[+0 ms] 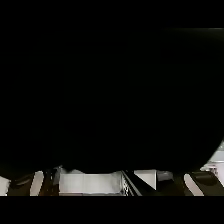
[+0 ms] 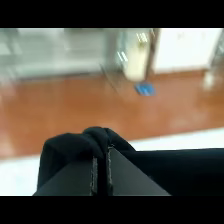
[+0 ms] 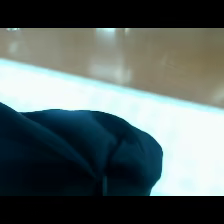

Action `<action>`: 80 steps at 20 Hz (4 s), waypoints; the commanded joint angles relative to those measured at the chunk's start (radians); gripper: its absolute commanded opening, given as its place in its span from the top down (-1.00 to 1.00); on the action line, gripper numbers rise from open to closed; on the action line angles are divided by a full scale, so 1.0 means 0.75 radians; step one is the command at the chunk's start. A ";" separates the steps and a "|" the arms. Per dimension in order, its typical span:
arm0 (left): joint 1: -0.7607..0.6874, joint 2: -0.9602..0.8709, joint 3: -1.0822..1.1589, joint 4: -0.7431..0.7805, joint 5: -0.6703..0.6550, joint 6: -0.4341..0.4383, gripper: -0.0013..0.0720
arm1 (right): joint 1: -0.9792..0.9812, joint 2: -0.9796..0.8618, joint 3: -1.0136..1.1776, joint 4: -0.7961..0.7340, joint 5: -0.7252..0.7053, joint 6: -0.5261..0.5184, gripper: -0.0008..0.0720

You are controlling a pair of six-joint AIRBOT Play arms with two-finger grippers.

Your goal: Fold the shirts.

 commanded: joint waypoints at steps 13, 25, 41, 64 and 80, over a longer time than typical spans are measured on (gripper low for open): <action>-0.520 -0.568 -0.914 -0.130 1.064 0.029 0.89 | -0.046 -0.798 -0.718 -0.013 -1.009 0.155 0.90; -0.078 -0.755 -0.827 -0.132 0.332 0.030 -0.94 | -0.489 -1.140 -0.406 0.203 -0.257 -0.205 -0.77; 0.515 -0.967 -1.323 -0.251 0.018 0.314 -0.94 | -0.639 -0.141 -1.743 0.594 -0.661 -0.299 -0.76; 0.378 -1.136 -1.222 -0.286 0.046 0.555 0.89 | -0.655 -0.143 -1.743 0.020 -0.582 0.081 -0.76; 0.377 -1.134 -1.223 -0.285 0.058 0.555 0.89 | -0.231 -0.822 -1.516 0.395 -0.865 0.004 -0.74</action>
